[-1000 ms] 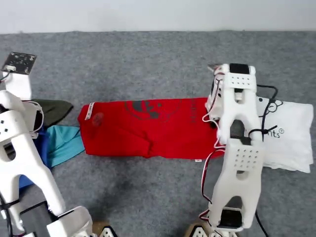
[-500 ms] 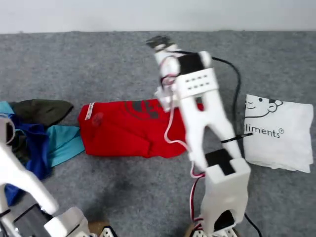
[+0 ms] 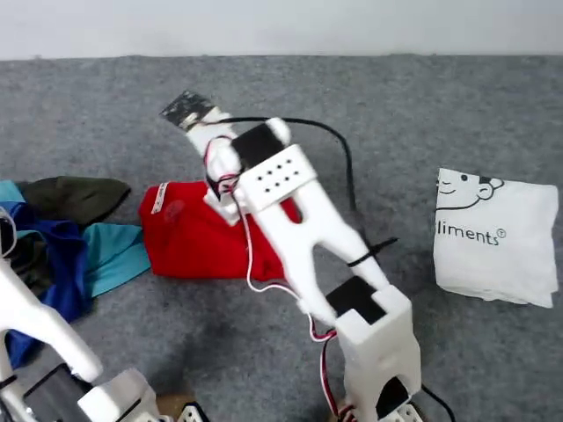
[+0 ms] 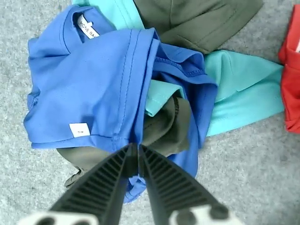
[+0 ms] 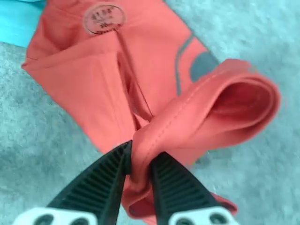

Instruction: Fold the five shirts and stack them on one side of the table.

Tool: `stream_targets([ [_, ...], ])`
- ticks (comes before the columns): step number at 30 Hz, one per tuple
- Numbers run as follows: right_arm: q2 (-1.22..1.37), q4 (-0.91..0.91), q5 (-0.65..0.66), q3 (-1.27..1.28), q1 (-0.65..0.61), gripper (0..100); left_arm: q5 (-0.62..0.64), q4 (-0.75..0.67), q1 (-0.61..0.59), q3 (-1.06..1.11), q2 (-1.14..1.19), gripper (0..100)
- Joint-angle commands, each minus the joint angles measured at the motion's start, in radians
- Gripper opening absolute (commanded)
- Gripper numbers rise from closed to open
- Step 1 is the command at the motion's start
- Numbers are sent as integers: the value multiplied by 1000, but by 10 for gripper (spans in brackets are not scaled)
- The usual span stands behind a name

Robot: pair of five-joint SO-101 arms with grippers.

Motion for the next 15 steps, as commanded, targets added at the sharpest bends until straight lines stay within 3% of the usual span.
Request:
stream_targets([
  [1, -13, -54, -12, -12, -51, 9, -8, -18, -3, -4, -37, 15],
  [15, 56, -234, -5, -12, -165, 12, -6, -81, -3, 82, -43, 15],
])
